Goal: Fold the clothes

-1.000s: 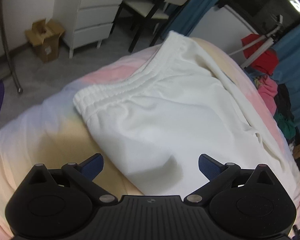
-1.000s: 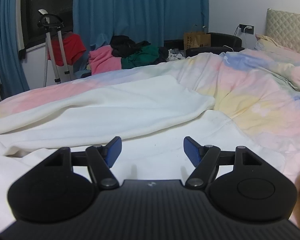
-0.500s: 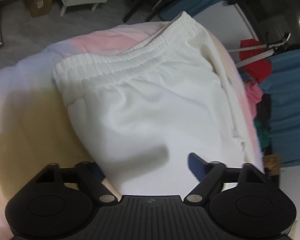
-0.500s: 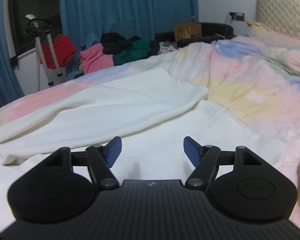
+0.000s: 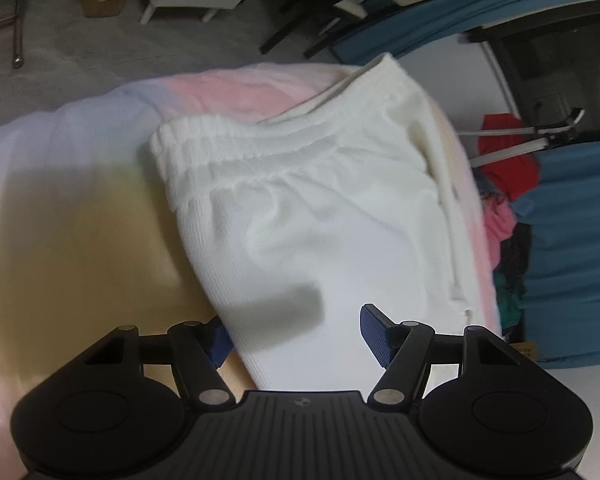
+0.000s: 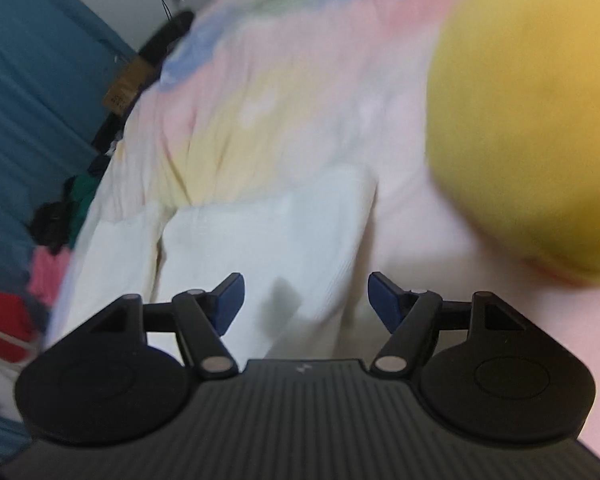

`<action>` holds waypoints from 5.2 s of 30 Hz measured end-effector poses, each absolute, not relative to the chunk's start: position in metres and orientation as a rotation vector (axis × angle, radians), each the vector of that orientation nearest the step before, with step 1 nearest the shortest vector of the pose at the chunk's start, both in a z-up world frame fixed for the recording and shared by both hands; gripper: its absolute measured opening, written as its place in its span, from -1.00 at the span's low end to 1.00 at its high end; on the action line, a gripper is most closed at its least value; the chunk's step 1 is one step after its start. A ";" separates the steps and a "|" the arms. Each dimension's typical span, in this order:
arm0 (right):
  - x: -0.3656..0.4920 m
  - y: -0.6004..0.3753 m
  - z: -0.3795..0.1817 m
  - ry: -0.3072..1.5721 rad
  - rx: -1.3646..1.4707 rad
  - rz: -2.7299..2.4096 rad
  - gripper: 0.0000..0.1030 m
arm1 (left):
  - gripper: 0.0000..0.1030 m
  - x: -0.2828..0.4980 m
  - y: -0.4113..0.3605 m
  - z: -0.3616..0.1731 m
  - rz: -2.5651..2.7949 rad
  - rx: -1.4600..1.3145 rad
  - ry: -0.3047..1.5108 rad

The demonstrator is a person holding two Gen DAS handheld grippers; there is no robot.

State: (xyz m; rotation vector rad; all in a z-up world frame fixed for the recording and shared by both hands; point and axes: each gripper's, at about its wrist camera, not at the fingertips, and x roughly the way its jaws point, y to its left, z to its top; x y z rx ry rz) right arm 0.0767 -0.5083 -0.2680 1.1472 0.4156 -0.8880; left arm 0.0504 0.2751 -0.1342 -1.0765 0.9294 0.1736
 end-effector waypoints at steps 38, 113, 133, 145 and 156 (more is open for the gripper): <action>0.084 -0.499 -0.220 0.211 0.692 -0.855 -0.89 | -0.83 0.036 0.293 -0.122 0.058 -1.274 0.600; 0.246 -0.491 -0.267 0.364 0.998 -0.510 0.15 | 0.64 0.220 0.229 -0.152 0.123 -1.037 0.738; 0.278 -0.487 -0.296 0.151 1.047 -0.445 -0.74 | -0.85 0.237 0.259 -0.142 0.176 -1.117 0.440; 0.182 -0.482 -0.261 0.282 1.156 -0.427 -0.74 | -0.85 0.102 0.303 -0.102 0.188 -1.174 0.494; 0.129 -0.486 -0.271 0.424 1.274 -0.414 -0.73 | -0.77 0.051 0.341 -0.139 0.250 -1.250 0.698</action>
